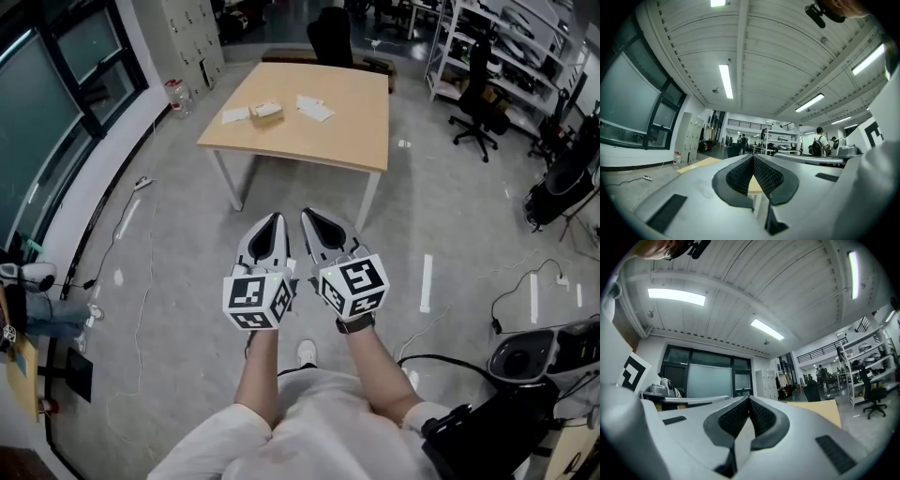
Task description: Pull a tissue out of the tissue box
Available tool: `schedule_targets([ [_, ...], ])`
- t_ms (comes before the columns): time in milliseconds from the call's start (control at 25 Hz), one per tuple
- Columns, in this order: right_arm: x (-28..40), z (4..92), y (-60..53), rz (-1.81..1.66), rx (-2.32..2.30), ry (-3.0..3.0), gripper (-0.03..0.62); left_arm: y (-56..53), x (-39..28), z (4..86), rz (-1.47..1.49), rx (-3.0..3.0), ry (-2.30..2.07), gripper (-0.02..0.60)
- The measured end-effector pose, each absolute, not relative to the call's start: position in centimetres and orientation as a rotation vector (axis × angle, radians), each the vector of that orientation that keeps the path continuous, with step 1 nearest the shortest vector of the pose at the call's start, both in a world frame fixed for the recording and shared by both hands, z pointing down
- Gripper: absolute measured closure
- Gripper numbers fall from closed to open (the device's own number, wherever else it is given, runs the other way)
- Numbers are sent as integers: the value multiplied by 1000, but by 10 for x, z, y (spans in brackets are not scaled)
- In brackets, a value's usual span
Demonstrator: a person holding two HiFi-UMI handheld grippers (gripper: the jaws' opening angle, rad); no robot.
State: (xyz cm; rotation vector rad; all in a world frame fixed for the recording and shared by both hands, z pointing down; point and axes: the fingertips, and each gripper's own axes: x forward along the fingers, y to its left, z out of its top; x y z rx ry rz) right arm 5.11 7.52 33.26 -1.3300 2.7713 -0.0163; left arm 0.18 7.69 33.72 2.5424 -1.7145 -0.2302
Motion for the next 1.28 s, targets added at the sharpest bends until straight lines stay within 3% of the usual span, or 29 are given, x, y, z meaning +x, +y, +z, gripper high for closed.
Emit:
schedule_targets([
  [440, -6, 342, -22, 4, -1359, 2782, 591, -20, -56, 345, -217, 2549, -1719, 581],
  [840, -14, 361, -88, -25, -1395, 2814, 592, -85, -62, 362, -193, 2536, -1682, 581],
  [1280, -12, 353, -235, -34, -1333, 2824, 591, -225, -57, 355, -160, 2520, -1750, 581],
])
